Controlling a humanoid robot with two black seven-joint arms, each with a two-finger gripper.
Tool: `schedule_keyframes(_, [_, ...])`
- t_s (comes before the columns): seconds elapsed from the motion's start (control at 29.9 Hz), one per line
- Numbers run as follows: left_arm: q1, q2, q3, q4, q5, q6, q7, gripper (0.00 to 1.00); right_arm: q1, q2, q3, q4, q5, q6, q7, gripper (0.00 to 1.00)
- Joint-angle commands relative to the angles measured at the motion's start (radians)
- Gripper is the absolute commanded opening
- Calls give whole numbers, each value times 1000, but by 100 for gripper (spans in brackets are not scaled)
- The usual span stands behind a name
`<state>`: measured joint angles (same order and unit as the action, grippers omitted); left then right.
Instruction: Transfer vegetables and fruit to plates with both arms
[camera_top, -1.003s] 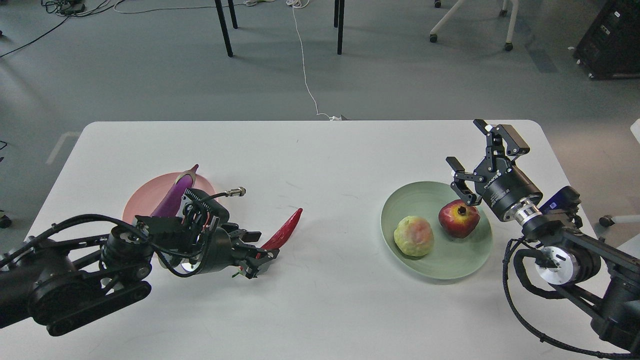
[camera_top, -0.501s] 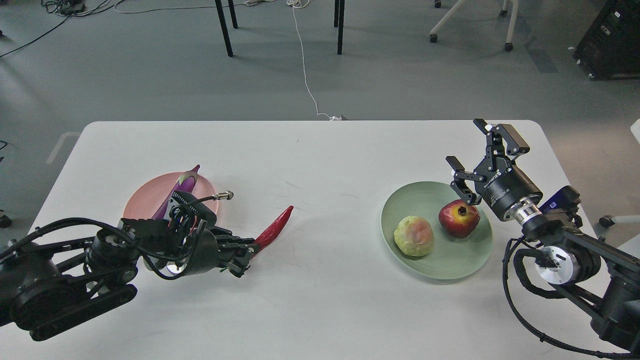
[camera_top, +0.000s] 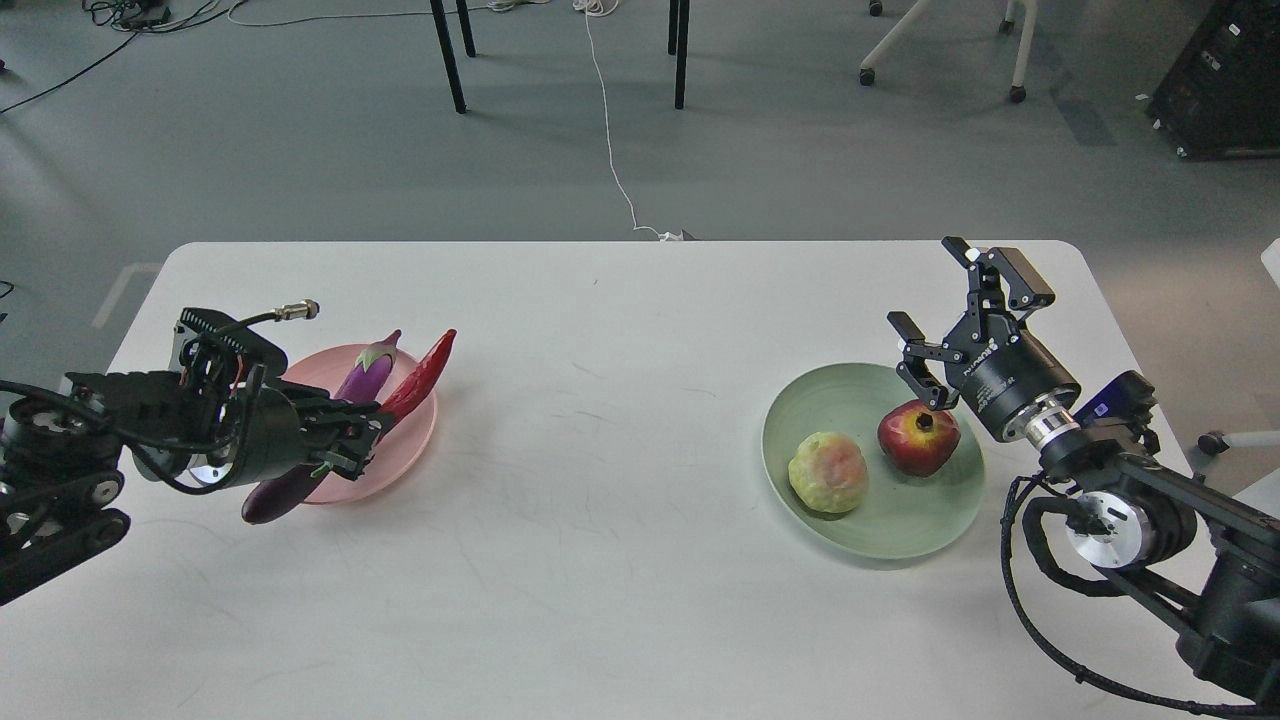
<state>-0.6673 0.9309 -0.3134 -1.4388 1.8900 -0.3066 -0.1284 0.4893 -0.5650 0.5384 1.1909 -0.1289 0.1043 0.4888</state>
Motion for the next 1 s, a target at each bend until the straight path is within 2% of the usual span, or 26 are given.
schedule_keyframes(0.0, [2,0,-3,15,6,11,0,68,0,-4,0,1,0,0,0,96])
schedule_keyframes(0.1, [0,3,-3,23,6,11,-2,81,0,-6,0,3,0,0,0,96])
schedule_keyframes(0.17, [-5,6,-4,23,3,11,-5,99,0,-6,2,3,0,0,0,96])
schedule_keyframes(0.33, [-20,19,-71,-11,-52,26,-25,99,8,-7,2,4,0,0,0,97])
schedule_keyframes(0.43, [-11,0,-177,-64,-284,66,-43,99,14,-7,6,4,0,0,0,98])
schedule_keyframes(0.5, [-8,-24,-199,-75,-498,98,-45,99,15,-7,11,4,0,0,0,99])
schedule_keyframes(0.64, [6,-92,-203,-75,-1016,245,-46,99,17,-1,29,7,11,-15,0,99])
schedule_keyframes(0.74, [75,-151,-261,-68,-1270,342,-53,99,15,7,31,4,11,-14,0,99])
schedule_keyframes(0.87, [289,-282,-553,-26,-1299,315,-53,99,8,7,32,9,12,2,0,99])
schedule_keyframes(0.97, [431,-395,-738,29,-1298,189,-51,99,-9,1,31,39,12,3,0,99])
